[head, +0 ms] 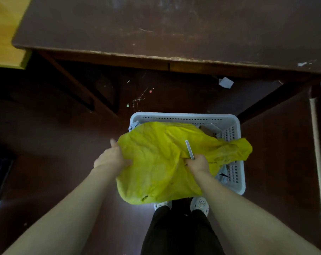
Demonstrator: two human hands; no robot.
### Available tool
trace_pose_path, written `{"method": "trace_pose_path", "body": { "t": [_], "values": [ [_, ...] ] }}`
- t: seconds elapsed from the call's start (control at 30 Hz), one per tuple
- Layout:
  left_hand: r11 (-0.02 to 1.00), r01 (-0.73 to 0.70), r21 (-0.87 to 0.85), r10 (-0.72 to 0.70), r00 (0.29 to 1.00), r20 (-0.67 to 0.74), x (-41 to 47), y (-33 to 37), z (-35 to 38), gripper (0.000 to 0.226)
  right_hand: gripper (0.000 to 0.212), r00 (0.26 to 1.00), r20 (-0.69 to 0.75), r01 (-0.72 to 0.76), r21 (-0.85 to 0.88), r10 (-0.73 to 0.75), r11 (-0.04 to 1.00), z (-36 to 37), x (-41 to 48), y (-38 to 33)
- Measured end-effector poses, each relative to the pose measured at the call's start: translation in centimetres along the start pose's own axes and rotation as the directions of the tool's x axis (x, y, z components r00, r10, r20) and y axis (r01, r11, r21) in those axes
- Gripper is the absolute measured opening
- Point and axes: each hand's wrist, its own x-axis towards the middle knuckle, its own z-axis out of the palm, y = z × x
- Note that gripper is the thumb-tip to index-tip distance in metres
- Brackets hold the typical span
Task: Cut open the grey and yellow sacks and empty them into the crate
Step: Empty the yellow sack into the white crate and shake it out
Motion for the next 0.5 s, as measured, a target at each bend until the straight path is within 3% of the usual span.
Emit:
{"method": "trace_pose_path", "body": {
  "t": [0.07,0.1,0.2,0.33,0.5],
  "values": [
    [0.993,-0.05,-0.111,0.048,0.999,-0.015,-0.3,-0.5,-0.3,0.039,0.014,0.999,-0.026,-0.039,-0.041,0.038,0.998,-0.5,-0.5,-0.3],
    [0.984,-0.077,-0.16,0.072,0.997,-0.036,-0.7,-0.7,-0.7,0.027,0.009,0.998,-0.032,-0.048,-0.064,0.046,0.997,-0.8,-0.9,-0.6],
    [0.95,-0.123,-0.285,0.1,0.99,-0.094,-2.6,-1.3,-3.0,0.032,0.027,0.999,0.006,-0.048,-0.1,0.049,0.994,-1.2,-2.3,-2.1],
    [0.892,-0.247,-0.378,0.173,0.96,-0.219,-6.2,-1.8,-7.0,0.033,0.027,1.0,0.03,0.006,-0.109,-0.002,0.994,-1.7,-4.9,-4.6],
    [0.776,-0.435,-0.456,0.274,0.885,-0.377,-11.0,0.0,-11.9,0.036,0.024,0.997,0.031,0.075,0.076,-0.078,0.994,-2.6,-7.7,-8.2]
  ]
}}
